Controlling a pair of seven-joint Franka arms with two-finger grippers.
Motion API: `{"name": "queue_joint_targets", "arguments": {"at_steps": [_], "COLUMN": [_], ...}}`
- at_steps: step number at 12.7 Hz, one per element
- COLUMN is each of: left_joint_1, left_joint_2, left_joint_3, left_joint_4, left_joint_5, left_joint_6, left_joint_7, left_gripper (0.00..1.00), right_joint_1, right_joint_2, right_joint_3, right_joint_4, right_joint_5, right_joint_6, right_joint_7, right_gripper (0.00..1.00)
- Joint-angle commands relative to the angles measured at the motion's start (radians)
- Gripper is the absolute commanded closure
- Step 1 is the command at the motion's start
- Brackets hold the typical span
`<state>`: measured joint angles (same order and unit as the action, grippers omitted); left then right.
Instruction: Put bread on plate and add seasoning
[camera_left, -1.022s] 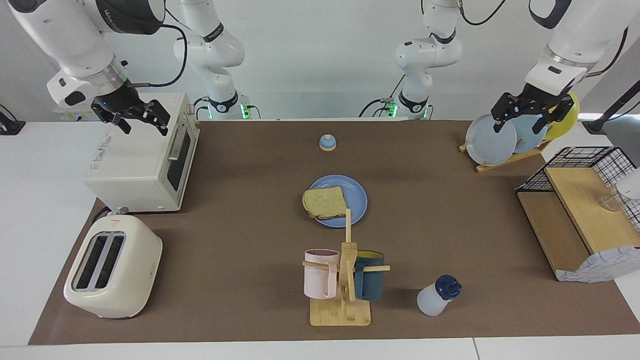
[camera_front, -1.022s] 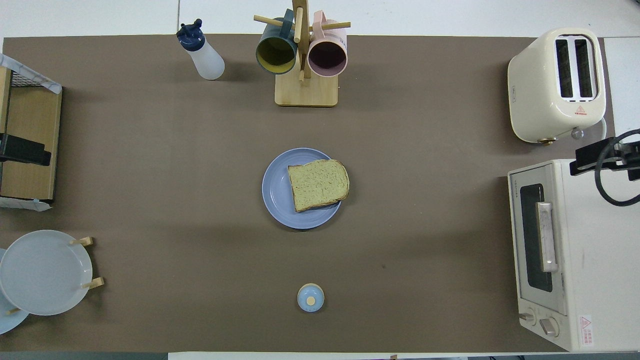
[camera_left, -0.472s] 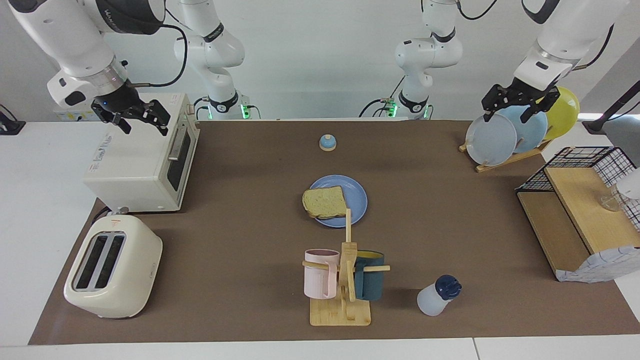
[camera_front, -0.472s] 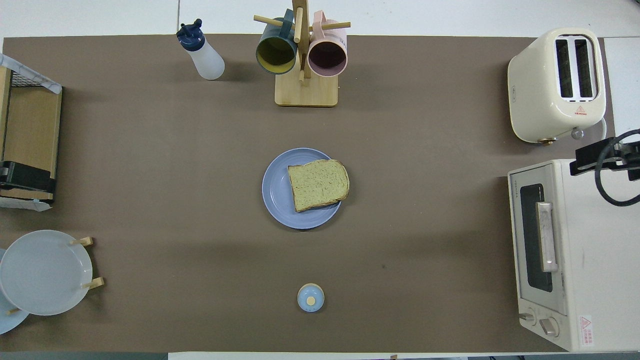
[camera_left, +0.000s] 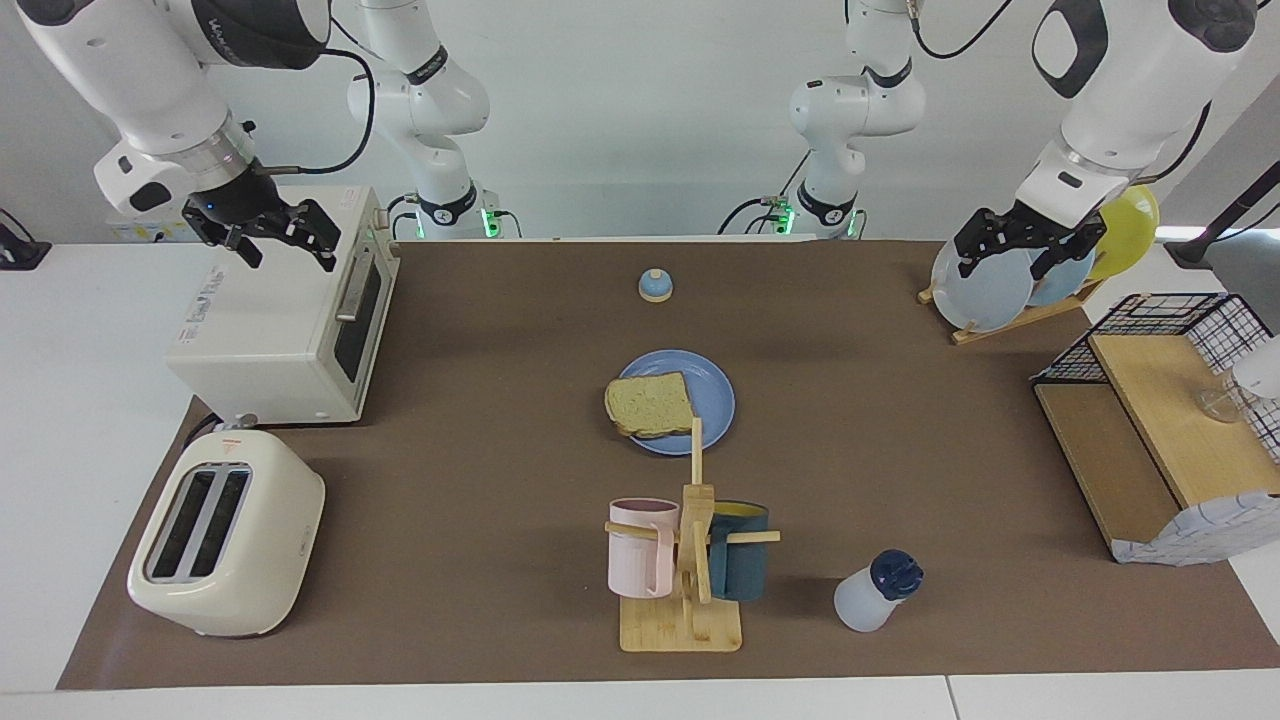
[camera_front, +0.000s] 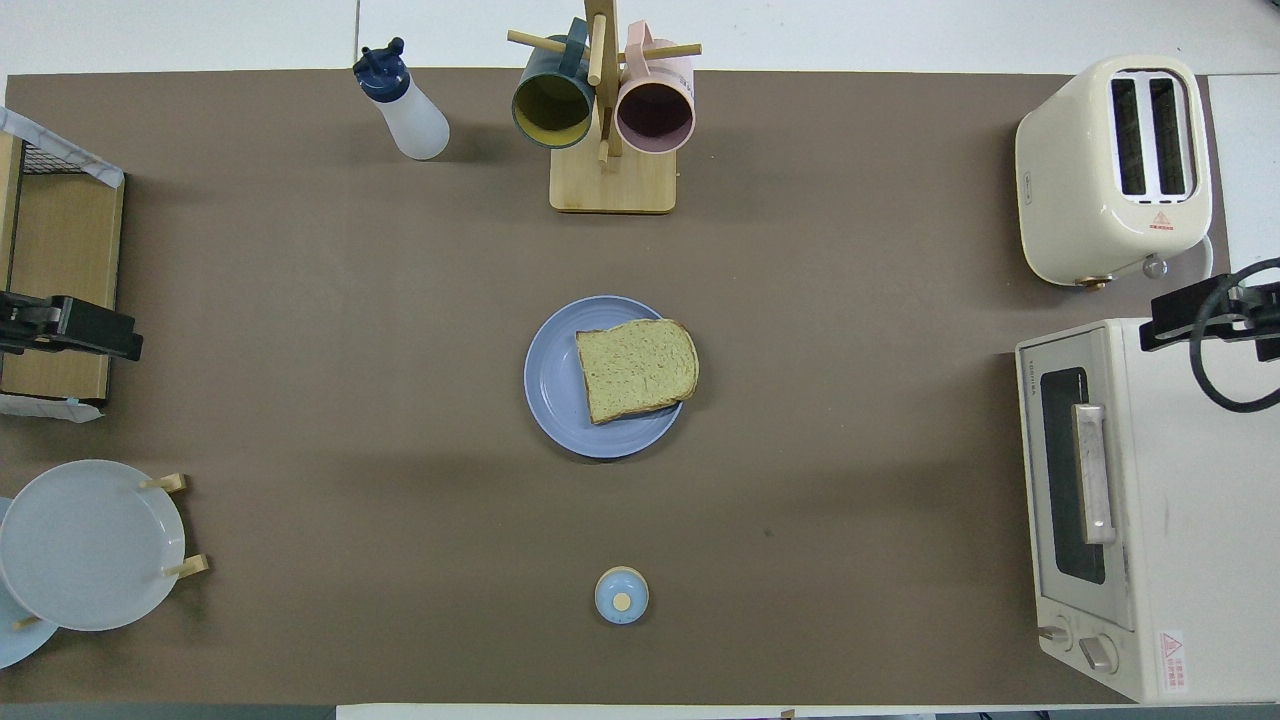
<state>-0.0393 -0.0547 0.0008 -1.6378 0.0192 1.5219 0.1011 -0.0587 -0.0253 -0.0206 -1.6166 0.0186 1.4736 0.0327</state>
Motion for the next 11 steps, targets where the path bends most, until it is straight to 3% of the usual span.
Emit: {"name": "queue_joint_targets", "arguments": {"at_steps": [1, 11], "left_joint_1": [-0.025, -0.014], "left_joint_2": [-0.001, -0.002], "left_joint_3": [0.022, 0.024], "left_joint_4": [0.032, 0.01], "left_joint_5": [-0.015, -0.045], "left_joint_6": [-0.02, 0.015], "left_joint_7": [-0.006, -0.006], "left_gripper": [0.0, 0.0], "right_joint_1": [-0.013, -0.013], "right_joint_2": [-0.012, -0.012], "right_joint_3": [0.004, 0.004], "right_joint_4": [-0.006, -0.006], "right_joint_5": [0.015, 0.015], "right_joint_6": [-0.01, -0.01], "right_joint_7": [-0.022, -0.022], "right_gripper": [0.0, 0.0]}}
